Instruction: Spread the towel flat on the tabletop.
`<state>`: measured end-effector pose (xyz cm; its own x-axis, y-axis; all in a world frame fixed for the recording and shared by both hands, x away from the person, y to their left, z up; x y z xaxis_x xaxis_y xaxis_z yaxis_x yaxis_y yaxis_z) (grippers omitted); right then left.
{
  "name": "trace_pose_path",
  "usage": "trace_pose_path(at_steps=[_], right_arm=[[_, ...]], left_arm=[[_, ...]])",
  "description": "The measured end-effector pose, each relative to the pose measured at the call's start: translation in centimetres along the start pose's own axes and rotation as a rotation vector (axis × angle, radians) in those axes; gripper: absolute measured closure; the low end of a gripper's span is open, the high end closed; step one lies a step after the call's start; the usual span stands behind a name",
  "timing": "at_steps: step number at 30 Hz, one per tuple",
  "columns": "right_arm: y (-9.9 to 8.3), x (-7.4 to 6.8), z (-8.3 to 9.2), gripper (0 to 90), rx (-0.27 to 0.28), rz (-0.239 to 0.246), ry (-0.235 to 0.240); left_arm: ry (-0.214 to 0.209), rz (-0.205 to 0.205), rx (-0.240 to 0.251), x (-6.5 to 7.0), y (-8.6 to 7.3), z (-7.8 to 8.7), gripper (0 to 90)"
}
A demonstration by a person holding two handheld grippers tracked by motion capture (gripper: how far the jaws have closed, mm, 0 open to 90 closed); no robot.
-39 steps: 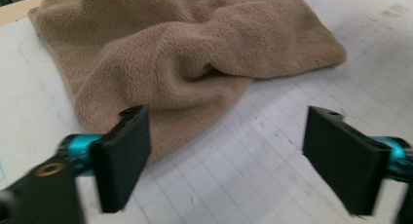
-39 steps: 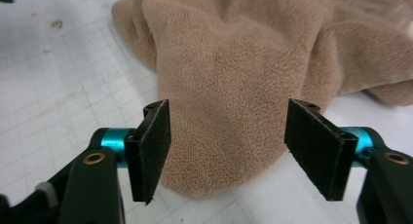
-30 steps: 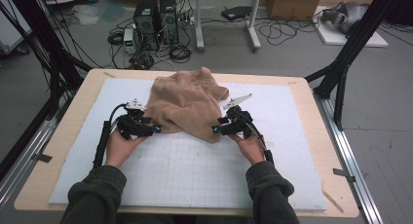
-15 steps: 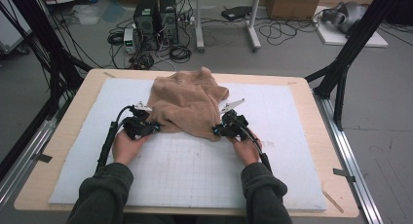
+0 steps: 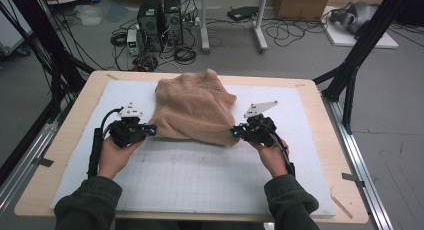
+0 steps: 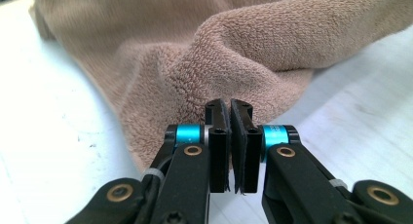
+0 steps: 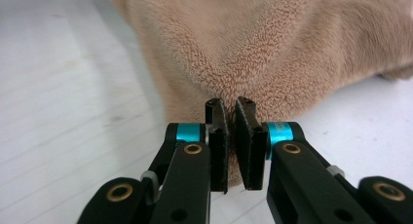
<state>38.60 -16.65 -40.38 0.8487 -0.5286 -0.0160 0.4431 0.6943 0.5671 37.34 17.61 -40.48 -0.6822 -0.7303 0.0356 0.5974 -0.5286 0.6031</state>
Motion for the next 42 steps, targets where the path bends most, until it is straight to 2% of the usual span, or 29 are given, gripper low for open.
trace_pose_path(at_steps=[1, 2, 4, 7, 9, 10, 12, 13, 14, 16, 19, 20, 21, 22, 23, 24, 25, 26, 27, 28, 29, 31, 33, 34, 35, 36, 39, 40, 42], right_arm=[[-0.2, -0.4, 0.6, 84.8, 0.003, 0.009, 0.002], [-0.4, -0.9, 1.2, 84.8, 0.008, 0.019, 0.01], [-0.9, -1.7, 2.1, 84.8, 0.009, 0.031, 0.002], [-1.9, -3.5, 3.4, 84.6, 0.007, 0.062, 0.01], [-2.7, -4.6, 4.1, 84.6, 0.02, 0.071, 0.024], [-3.0, -5.0, 4.4, 84.5, 0.027, 0.068, 0.026], [-3.3, -5.5, 4.7, 84.6, 0.032, 0.071, 0.037], [-3.9, -6.5, 5.2, 84.5, 0.038, 0.09, 0.046], [-4.1, -6.8, 5.3, 84.5, 0.039, 0.088, 0.056], [-4.3, -7.1, 5.4, 84.5, 0.036, 0.09, 0.056], [-4.1, -6.1, 5.0, 84.5, 0.017, 0.075, 0.037], [-3.9, -5.4, 4.7, 84.5, 0.01, 0.065, 0.025], [-3.9, -5.4, 4.7, 84.5, 0.01, 0.065, 0.025], [-3.4, -3.8, 4.0, 84.5, -0.002, 0.026, 0.015], [-3.4, -3.8, 4.0, 84.5, -0.002, 0.026, 0.015], [-2.6, -2.0, 3.0, 84.4, 0.011, -0.013, 0.016], [-2.2, -1.0, 2.5, 84.4, 0.017, -0.041, 0.014], [-1.7, -0.2, 1.8, 84.4, 0.036, -0.077, 0.031], [-1.4, 0.7, 1.1, 84.4, 0.02, -0.102, 0.023], [-1.3, 1.6, 0.1, 84.3, -0.021, -0.114, -0.003], [-1.3, 2.3, -0.8, 84.2, -0.045, -0.141, -0.002], [-1.6, 3.6, -2.4, 83.0, -0.09, -0.191, -0.006], [-1.9, 4.2, -3.7, 77.7, -0.095, -0.217, 0.032], [-1.9, 4.3, -4.1, 76.5, -0.101, -0.215, 0.034], [-1.9, 4.3, -4.3, 75.5, -0.107, -0.217, 0.032], [-1.8, 4.3, -4.2, 73.8, -0.106, -0.204, 0.025], [-1.8, 3.9, -3.0, 70.5, -0.069, -0.19, 0.017], [-1.8, 3.9, -3.0, 70.5, -0.069, -0.19, 0.017], [-2.1, 3.1, -1.2, 66.8, -0.025, -0.167, 0.009]], left_arm=[[-0.004, -0.024, 0.02, 1.0, -0.2, 1.0, 86.1], [-0.004, -0.024, 0.02, 1.0, -0.2, 1.0, 86.1], [-0.004, -0.051, 0.034, 2.0, -0.5, 1.8, 86.1], [-0.014, -0.089, 0.048, 3.8, -1.1, 3.0, 86.1], [-0.02, -0.121, 0.048, 5.2, -1.7, 3.6, 86.1], [-0.031, -0.142, 0.048, 6.3, -2.4, 4.3, 86.1], [-0.04, -0.149, 0.051, 6.9, -2.8, 4.6, 86.1], [-0.044, -0.158, 0.057, 7.4, -3.2, 5.0, 86.1], [-0.046, -0.162, 0.059, 7.7, -3.5, 5.3, 86.2], [-0.049, -0.162, 0.059, 7.9, -3.9, 5.7, 86.1], [-0.047, -0.145, 0.052, 7.2, -3.6, 5.3, 86.2], [-0.043, -0.134, 0.054, 6.8, -3.3, 4.9, 86.2], [-0.03, -0.129, 0.049, 6.2, -2.9, 4.4, 86.2], [-0.029, -0.111, 0.036, 5.5, -2.5, 3.7, 86.1], [-0.04, -0.08, 0.035, 4.8, -2.0, 2.9, 86.1], [-0.016, -0.073, 0.028, 4.1, -1.6, 2.0, 86.1], [-0.011, -0.021, 0.02, 2.6, -0.7, 0.3, 86.1], [-0.011, -0.021, 0.02, 2.6, -0.7, 0.3, 86.1], [0.011, -0.008, 0.023, 2.0, -0.4, -0.5, 86.1], [0.016, 0.016, 0.012, 1.3, -0.1, -1.4, 86.1], [0.011, 0.053, 0.011, 0.7, 0.1, -2.2, 86.1], [0.051, 0.094, 0.002, -0.3, 0.1, -3.7, 86.1], [0.041, 0.131, -0.015, -1.0, 0.1, -5.1, 85.9], [0.03, 0.145, -0.022, -1.3, 0.1, -5.6, 85.4], [-0.001, 0.163, -0.027, -1.5, 0.1, -6.1, 84.1], [-0.001, 0.163, -0.027, -1.5, 0.1, -6.1, 81.3], [0.012, 0.131, -0.021, -1.3, 0.0, -5.0, 62.5], [0.01, 0.113, -0.03, -1.2, -0.2, -4.4, 62.5], [0.019, 0.077, -0.026, -0.7, -0.4, -3.2, 51.6]])
Point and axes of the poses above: each handheld gripper's, and its own axes: z roughly backward along the jaws, y roughly out of its top, x roughly to its right, the point moved 5 cm from there along -z, roughly forward along the jaws, and after that the axes turned 15 degrees about -x, right-handed, at the moved point
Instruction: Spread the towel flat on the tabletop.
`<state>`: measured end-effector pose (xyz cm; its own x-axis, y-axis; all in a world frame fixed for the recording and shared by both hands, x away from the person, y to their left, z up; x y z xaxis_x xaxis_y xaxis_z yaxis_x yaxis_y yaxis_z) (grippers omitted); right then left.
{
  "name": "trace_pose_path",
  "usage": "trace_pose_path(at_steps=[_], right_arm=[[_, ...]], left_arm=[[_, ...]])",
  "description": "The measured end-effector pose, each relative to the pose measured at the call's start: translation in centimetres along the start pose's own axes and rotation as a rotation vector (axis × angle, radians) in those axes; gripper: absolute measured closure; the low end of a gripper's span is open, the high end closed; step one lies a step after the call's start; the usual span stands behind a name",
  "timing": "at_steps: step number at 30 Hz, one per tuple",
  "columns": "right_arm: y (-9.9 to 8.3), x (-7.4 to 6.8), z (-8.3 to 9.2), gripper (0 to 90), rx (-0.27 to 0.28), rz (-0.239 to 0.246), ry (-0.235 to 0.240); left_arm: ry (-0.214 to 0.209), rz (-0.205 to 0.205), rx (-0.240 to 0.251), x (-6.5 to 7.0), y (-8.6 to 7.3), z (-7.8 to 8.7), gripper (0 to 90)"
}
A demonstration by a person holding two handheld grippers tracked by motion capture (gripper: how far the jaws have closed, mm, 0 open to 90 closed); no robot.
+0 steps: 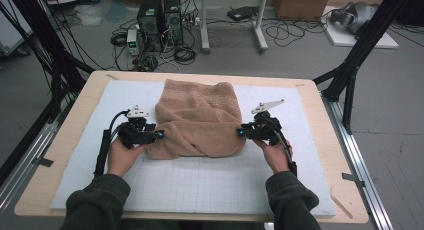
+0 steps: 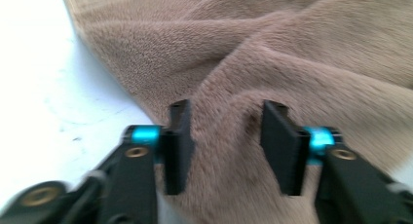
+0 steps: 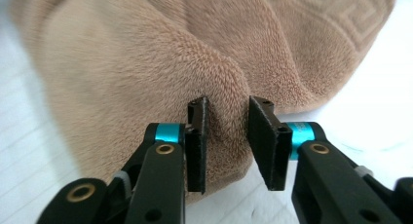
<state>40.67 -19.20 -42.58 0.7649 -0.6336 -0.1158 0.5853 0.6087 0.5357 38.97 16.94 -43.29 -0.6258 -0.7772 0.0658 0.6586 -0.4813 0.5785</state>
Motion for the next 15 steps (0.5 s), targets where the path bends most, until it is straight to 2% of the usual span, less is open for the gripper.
trace_pose_path(at_steps=[1, 3, 5, 6, 8, 10, 12, 13, 14, 15], right_arm=[[0.0, 0.0, 0.0, 66.8, 0.0, 0.0, 0.0], [-0.8, -1.0, 1.7, 64.9, 0.036, 0.025, -0.023], [-1.1, -1.3, 2.1, 64.5, 0.045, 0.036, -0.024], [-1.6, -1.9, 2.9, 63.8, 0.047, 0.055, -0.05], [-2.0, -2.5, 3.5, 61.7, 0.064, 0.076, -0.05], [-2.4, -3.2, 3.8, 56.1, 0.08, 0.09, -0.052], [-2.7, -4.1, 3.8, 55.6, 0.097, 0.112, -0.029], [-2.7, -4.1, 3.8, 55.6, 0.097, 0.112, -0.029], [-2.9, -4.4, 3.6, 54.9, 0.093, 0.132, -0.035], [-3.0, -5.3, 2.7, 51.2, 0.089, 0.147, -0.019]], left_arm=[[-0.003, -0.02, 0.005, 0.3, -0.1, 0.7, 51.6], [0.011, -0.056, 0.038, 1.1, -0.4, 2.4, 48.8], [0.007, -0.058, 0.047, 1.2, -0.5, 2.9, 47.1], [-0.001, -0.059, 0.057, 1.4, -0.6, 3.2, 46.1], [-0.008, -0.069, 0.061, 1.9, -1.0, 3.7, 44.6], [-0.024, -0.088, 0.063, 2.5, -1.6, 4.0, 44.7], [-0.045, -0.1, 0.062, 3.1, -2.4, 3.9, 46.7], [-0.056, -0.11, 0.062, 3.4, -2.7, 3.7, 46.7], [-0.056, -0.123, 0.055, 3.7, -3.0, 3.3, 48.2], [-0.058, -0.129, 0.038, 3.8, -3.3, 2.9, 49.0]])
Point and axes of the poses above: each handheld gripper's, and its own axes: z roughly backward along the jaws, y roughly out of its top, x roughly to its right, the point moved 5 cm from there along -z, roughly forward along the jaws, and after that the axes turned 15 degrees about -x, right-handed, at the moved point
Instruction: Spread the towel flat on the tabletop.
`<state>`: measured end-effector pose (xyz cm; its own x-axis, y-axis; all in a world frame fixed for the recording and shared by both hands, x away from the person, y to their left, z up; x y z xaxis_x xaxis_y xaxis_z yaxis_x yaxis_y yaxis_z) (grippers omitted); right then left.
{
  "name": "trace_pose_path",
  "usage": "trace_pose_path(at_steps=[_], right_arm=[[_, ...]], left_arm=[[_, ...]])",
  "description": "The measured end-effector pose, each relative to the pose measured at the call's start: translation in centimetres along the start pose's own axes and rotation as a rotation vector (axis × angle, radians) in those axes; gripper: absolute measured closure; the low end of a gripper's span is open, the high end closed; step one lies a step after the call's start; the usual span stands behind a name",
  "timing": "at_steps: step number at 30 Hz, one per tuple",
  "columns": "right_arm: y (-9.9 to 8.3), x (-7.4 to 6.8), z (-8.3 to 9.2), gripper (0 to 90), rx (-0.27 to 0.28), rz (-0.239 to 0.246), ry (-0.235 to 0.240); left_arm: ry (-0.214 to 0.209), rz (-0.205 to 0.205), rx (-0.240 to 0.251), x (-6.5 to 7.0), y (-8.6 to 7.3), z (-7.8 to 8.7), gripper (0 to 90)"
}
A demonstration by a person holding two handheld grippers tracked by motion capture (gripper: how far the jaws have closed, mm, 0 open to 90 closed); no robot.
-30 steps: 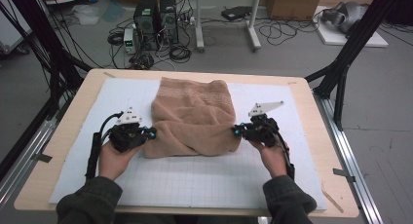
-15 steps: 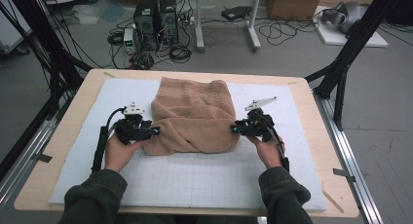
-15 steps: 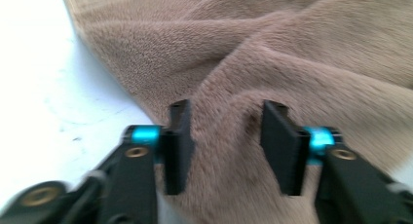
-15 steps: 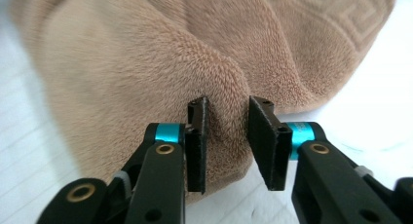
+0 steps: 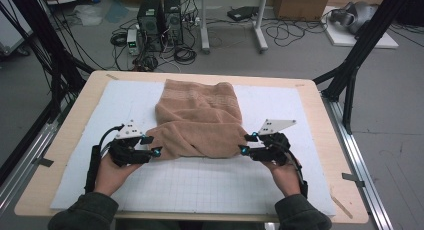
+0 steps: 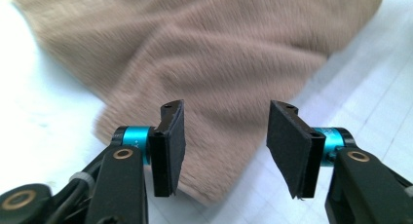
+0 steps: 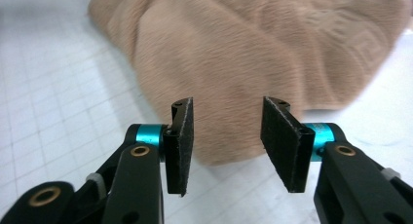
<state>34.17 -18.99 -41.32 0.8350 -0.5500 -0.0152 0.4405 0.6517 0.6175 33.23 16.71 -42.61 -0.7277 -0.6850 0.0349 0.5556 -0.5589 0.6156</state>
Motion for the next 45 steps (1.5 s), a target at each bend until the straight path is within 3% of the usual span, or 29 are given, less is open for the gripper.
trace_pose_path(at_steps=[1, 3, 4, 5, 6, 7, 8, 10, 14, 21, 25, 27, 33, 34, 39, 42, 45], right_arm=[[0.0, 0.0, 0.0, 51.2, 0.0, 0.0, 0.0], [0.1, -1.2, -2.0, 50.4, -0.028, 0.037, 0.026], [0.2, -1.5, -2.8, 50.3, -0.043, 0.041, 0.032], [0.3, -1.6, -3.6, 50.3, -0.064, 0.049, 0.029], [0.3, -1.6, -4.4, 50.4, -0.085, 0.054, 0.029], [0.4, -1.5, -4.9, 51.0, -0.101, 0.048, 0.024], [0.5, -1.3, -5.8, 53.8, -0.127, 0.045, 0.021], [0.6, -1.2, -7.1, 60.4, -0.163, 0.038, 0.02], [1.2, -1.3, -8.0, 75.9, -0.169, 0.053, 0.02], [1.3, -1.5, -5.6, 78.0, -0.133, 0.08, 0.003], [1.5, -1.5, -2.2, 78.2, -0.069, 0.079, -0.008], [1.7, -1.6, -1.0, 78.3, -0.049, 0.082, -0.013], [2.8, -1.9, 1.9, 78.9, -0.01, 0.089, -0.019], [3.0, -1.8, 2.4, 79.0, 0.0, 0.085, -0.02], [3.6, -1.3, 4.5, 79.2, 0.037, 0.058, -0.009], [3.6, -0.5, 4.8, 79.2, 0.023, 0.03, -0.008], [3.5, 0.7, 3.7, 79.1, -0.014, 0.0, -0.004]], left_arm=[[-0.007, 0.002, -0.013, 0.1, -0.2, -0.6, 49.0], [-0.027, 0.0, -0.056, 0.3, -0.5, -2.0, 50.1], [-0.052, 0.021, -0.102, 0.4, -0.7, -3.5, 49.8], [-0.052, 0.021, -0.102, 0.4, -0.7, -3.5, 49.6], [-0.05, 0.039, -0.151, 0.2, -0.9, -4.7, 50.1], [-0.05, 0.039, -0.151, 0.2, -0.9, -4.7, 52.0], [-0.016, 0.039, -0.125, 0.1, -0.8, -5.2, 56.4], [0.005, 0.043, -0.125, 0.0, -0.7, -5.3, 65.8], [0.007, 0.022, -0.132, 0.1, -0.5, -5.1, 80.9], [0.013, 0.005, -0.101, 0.4, -0.6, -3.7, 84.9], [0.005, 0.004, -0.019, 0.6, 0.0, -0.6, 85.2], [0.009, -0.003, -0.006, 0.7, 0.2, 0.0, 85.3], [0.041, -0.039, 0.064, 1.1, 1.7, 3.8, 85.4], [0.046, -0.038, 0.09, 1.0, 2.1, 5.0, 85.5], [0.056, -0.021, 0.147, 0.6, 2.8, 7.1, 85.7], [0.081, 0.007, 0.162, -0.4, 3.1, 7.5, 85.8], [0.102, 0.028, 0.123, -1.6, 3.5, 6.0, 85.8]])
Point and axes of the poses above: each handheld gripper's, and its own axes: z roughly backward along the jaws, y roughly out of its top, x roughly to its right, the point moved 5 cm from there along -z, roughly forward along the jaws, and after that the axes turned 15 degrees about -x, right-handed, at the moved point
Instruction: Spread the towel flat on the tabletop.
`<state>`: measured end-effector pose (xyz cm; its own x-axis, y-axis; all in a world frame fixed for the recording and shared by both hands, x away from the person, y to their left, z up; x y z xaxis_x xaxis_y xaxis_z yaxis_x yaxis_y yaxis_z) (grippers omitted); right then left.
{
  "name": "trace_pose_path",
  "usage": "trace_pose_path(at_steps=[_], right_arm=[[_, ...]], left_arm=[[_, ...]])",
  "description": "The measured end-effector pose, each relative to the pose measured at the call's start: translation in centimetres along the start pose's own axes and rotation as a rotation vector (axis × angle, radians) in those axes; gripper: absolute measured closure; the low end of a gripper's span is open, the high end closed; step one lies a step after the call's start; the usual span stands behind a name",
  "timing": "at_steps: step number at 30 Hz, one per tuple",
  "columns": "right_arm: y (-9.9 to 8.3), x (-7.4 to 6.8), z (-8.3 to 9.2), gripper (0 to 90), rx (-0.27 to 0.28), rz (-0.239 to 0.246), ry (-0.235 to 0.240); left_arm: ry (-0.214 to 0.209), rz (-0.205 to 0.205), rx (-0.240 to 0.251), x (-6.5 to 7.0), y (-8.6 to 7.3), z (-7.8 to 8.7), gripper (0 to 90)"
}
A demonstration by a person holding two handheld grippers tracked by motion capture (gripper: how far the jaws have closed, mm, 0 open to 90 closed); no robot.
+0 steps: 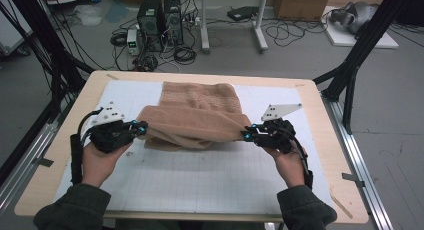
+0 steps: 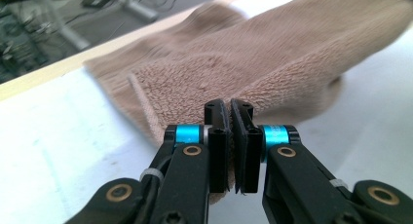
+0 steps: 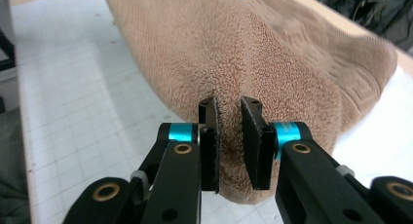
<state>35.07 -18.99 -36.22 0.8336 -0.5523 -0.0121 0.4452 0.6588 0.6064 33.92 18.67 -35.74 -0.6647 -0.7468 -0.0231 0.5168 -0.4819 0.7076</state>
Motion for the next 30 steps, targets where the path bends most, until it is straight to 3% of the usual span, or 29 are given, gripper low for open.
trace_pose_path(at_steps=[3, 5, 7, 8, 12, 13, 15, 16, 17, 18, 19, 23, 25, 28, 30], right_arm=[[0.1, 1.4, -2.0, 79.1, -0.05, -0.038, -0.011], [0.2, 2.0, -2.8, 79.0, -0.068, -0.05, -0.016], [0.3, 3.5, -5.1, 78.8, -0.103, -0.115, 0.019], [0.2, 4.1, -5.7, 78.8, -0.116, -0.127, 0.013], [-0.4, 5.5, -7.3, 77.3, -0.156, -0.165, 0.023], [-0.5, 5.8, -7.6, 76.2, -0.159, -0.184, 0.033], [-0.5, 6.1, -7.6, 68.1, -0.144, -0.184, 0.021], [-0.5, 6.1, -7.6, 68.1, -0.144, -0.184, 0.021], [-0.4, 5.8, -6.9, 66.9, -0.112, -0.171, 0.041], [-0.4, 5.8, -6.9, 66.9, -0.112, -0.171, 0.041], [-0.3, 5.4, -5.8, 65.2, -0.076, -0.162, 0.03], [-0.2, 4.5, -4.2, 63.5, -0.031, -0.136, 0.015], [-0.2, 3.7, -3.0, 62.1, -0.019, -0.102, -0.021], [-0.4, 2.8, -1.9, 61.8, 0.01, -0.075, -0.033], [-0.7, 1.2, -1.9, 62.0, 0.033, -0.021, -0.011]], left_arm=[[0.031, 0.032, -0.051, -1.3, 0.3, -2.9, 85.8], [0.036, 0.08, -0.076, -2.4, 0.6, -5.1, 85.7], [0.037, 0.119, -0.097, -3.3, 0.8, -7.2, 85.7], [0.02, 0.152, -0.136, -3.9, 0.5, -9.2, 85.7], [-0.012, 0.177, -0.186, -4.4, -0.1, -10.9, 85.1], [-0.015, 0.175, -0.185, -4.4, -0.1, -11.0, 84.2], [-0.011, 0.153, -0.171, -4.2, 0.1, -10.5, 68.6], [-0.002, 0.148, -0.165, -4.2, 0.1, -10.0, 68.6], [0.003, 0.147, -0.155, -4.3, 0.2, -9.4, 51.3], [0.001, 0.154, -0.14, -4.2, 0.2, -8.7, 51.3], [-0.012, 0.141, -0.131, -4.1, 0.2, -8.0, 42.9], [-0.041, 0.096, -0.084, -3.1, -0.1, -5.2, 39.5], [-0.033, 0.062, -0.075, -2.5, -0.3, -4.1, 38.1], [-0.065, 0.047, -0.057, -1.3, -1.1, -3.1, 38.2], [-0.078, 0.017, -0.066, -0.3, -1.9, -3.3, 44.4]])
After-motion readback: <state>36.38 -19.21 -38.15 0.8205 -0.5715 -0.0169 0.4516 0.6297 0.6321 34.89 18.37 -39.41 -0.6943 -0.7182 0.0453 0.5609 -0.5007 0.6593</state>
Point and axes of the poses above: each handheld gripper's, and its own axes: z roughly backward along the jaws, y roughly out of its top, x roughly to its right, the point moved 5 cm from there along -z, roughly forward along the jaws, and after that the axes turned 15 degrees about -x, right-handed, at the moved point
